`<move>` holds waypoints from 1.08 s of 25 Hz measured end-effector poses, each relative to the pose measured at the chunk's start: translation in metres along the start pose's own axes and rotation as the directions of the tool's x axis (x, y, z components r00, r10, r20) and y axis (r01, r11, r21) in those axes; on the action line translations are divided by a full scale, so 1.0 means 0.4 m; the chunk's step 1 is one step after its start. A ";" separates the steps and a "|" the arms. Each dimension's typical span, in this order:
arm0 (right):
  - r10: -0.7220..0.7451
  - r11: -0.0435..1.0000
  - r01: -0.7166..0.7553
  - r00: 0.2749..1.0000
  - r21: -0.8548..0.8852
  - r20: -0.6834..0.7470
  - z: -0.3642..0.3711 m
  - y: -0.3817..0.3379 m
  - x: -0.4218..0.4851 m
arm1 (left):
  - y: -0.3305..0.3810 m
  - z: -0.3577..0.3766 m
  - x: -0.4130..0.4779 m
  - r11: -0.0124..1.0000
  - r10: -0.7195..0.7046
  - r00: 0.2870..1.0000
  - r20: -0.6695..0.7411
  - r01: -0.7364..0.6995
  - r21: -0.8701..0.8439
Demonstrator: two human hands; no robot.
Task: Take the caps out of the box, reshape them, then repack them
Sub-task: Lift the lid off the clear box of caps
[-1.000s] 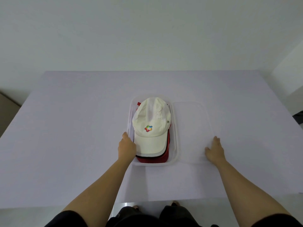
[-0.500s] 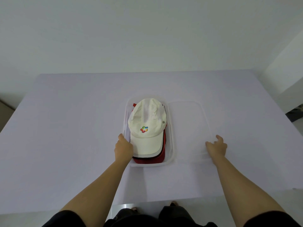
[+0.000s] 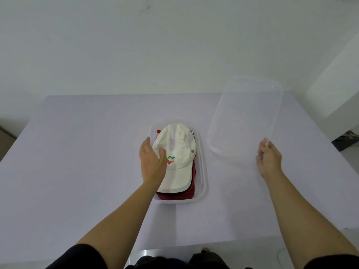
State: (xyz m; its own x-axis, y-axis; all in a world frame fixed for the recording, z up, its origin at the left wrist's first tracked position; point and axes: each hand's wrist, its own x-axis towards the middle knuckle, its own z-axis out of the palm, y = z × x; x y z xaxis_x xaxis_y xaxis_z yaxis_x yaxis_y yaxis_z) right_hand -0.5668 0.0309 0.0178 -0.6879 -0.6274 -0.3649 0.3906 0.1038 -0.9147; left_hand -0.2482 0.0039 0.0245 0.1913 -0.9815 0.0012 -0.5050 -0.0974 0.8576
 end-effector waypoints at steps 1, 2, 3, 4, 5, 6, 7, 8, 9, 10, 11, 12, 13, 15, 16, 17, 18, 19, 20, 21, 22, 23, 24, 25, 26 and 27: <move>-0.002 0.997 -0.002 0.999 0.082 0.045 0.034 -0.014 -0.017 | 0.031 0.003 0.007 0.996 0.022 0.998 0.063 -0.016 -0.093; -0.005 0.992 -0.008 0.995 0.128 0.101 0.072 -0.021 -0.036 | 0.062 0.004 0.017 0.979 0.027 0.991 0.130 0.001 -0.206; -0.009 0.989 -0.016 0.986 0.146 0.169 0.112 -0.023 -0.059 | 0.092 0.002 0.029 0.946 0.011 0.980 0.197 0.054 -0.321; -0.014 0.990 -0.020 0.972 0.141 0.236 0.151 -0.021 -0.084 | 0.118 -0.003 0.041 0.899 -0.001 0.968 0.251 0.111 -0.424; -0.020 0.993 -0.016 0.954 0.118 0.300 0.187 -0.017 -0.113 | 0.129 -0.011 0.056 0.861 -0.002 0.964 0.267 0.137 -0.490; -0.029 0.996 -0.001 0.934 0.084 0.356 0.218 -0.006 -0.136 | 0.134 -0.023 0.068 0.839 -0.002 0.968 0.251 0.138 -0.526; -0.032 0.999 0.016 0.918 0.044 0.396 0.243 0.007 -0.156 | 0.130 -0.040 0.081 0.831 -0.008 0.978 0.206 0.121 -0.543; -0.036 0.999 0.042 0.898 -0.005 0.438 0.266 0.020 -0.177 | 0.120 -0.062 0.094 0.823 -0.020 0.988 0.153 0.103 -0.558; -0.027 0.995 0.069 0.873 -0.070 0.486 0.289 0.036 -0.200 | 0.100 -0.088 0.107 0.822 -0.047 0.994 0.101 0.096 -0.561; -0.009 0.982 0.109 0.840 -0.153 0.543 0.310 0.053 -0.221 | 0.076 -0.115 0.119 0.823 -0.081 0.995 0.065 0.104 -0.559; 0.022 0.956 0.160 0.796 -0.246 0.605 0.326 0.068 -0.241 | 0.047 -0.143 0.130 0.828 -0.118 0.992 0.044 0.123 -0.547; 0.065 0.911 0.228 0.744 -0.343 0.666 0.339 0.086 -0.255 | 0.016 -0.173 0.139 0.824 -0.151 0.988 0.034 0.144 -0.547; 0.107 0.847 0.311 0.694 -0.431 0.712 0.350 0.106 -0.266 | -0.022 -0.202 0.148 0.815 -0.180 0.983 0.031 0.166 -0.554; 0.096 0.668 0.504 0.672 -0.548 0.734 0.352 0.147 -0.278 | -0.099 -0.263 0.163 0.793 -0.242 0.970 0.033 0.217 -0.569; 0.011 0.559 0.583 0.706 -0.590 0.708 0.346 0.165 -0.281 | -0.138 -0.294 0.168 0.785 -0.281 0.959 0.032 0.249 -0.567; -0.090 0.465 0.615 0.749 -0.637 0.656 0.335 0.185 -0.280 | -0.180 -0.324 0.173 0.782 -0.327 0.945 0.024 0.285 -0.554; -0.176 0.402 0.592 0.799 -0.699 0.575 0.320 0.200 -0.285 | -0.213 -0.351 0.173 0.778 -0.375 0.927 0.015 0.323 -0.539; -0.205 0.388 0.513 0.858 -0.765 0.471 0.299 0.223 -0.284 | -0.248 -0.372 0.173 0.774 -0.415 0.910 0.004 0.356 -0.524; -0.176 0.408 0.412 0.911 -0.815 0.373 0.278 0.244 -0.287 | -0.275 -0.389 0.169 0.768 -0.449 0.894 -0.003 0.384 -0.513; -0.099 0.426 0.323 0.945 -0.845 0.312 0.260 0.268 -0.288 | -0.302 -0.399 0.166 0.763 -0.471 0.882 -0.009 0.402 -0.506; -0.011 0.446 0.278 0.952 -0.851 0.305 0.247 0.288 -0.291 | -0.321 -0.407 0.160 0.759 -0.489 0.872 -0.009 0.421 -0.497; 0.045 0.463 0.275 0.942 -0.842 0.333 0.235 0.304 -0.292 | -0.340 -0.410 0.158 0.759 -0.500 0.866 -0.004 0.436 -0.483; 0.056 0.472 0.301 0.928 -0.828 0.369 0.226 0.315 -0.292 | -0.352 -0.410 0.155 0.761 -0.507 0.862 0.008 0.453 -0.465; 0.032 0.472 0.336 0.917 -0.815 0.397 0.220 0.320 -0.289 | -0.366 -0.408 0.158 0.767 -0.507 0.861 0.023 0.464 -0.443; 0.002 0.470 0.358 0.914 -0.807 0.406 0.217 0.321 -0.286 | -0.376 -0.405 0.161 0.773 -0.506 0.861 0.044 0.475 -0.420; -0.016 0.470 0.363 0.915 -0.805 0.403 0.216 0.323 -0.282 | -0.387 -0.400 0.167 0.781 -0.501 0.863 0.064 0.483 -0.395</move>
State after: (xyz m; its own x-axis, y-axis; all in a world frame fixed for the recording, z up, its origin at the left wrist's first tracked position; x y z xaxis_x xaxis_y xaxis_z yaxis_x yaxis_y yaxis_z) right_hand -0.3857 0.0485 -0.0443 -0.3887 -0.8869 -0.2496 -0.5580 0.4421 -0.7023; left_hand -0.0226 -0.0203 -0.0257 0.3640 -0.8090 -0.4616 0.0304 -0.4850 0.8740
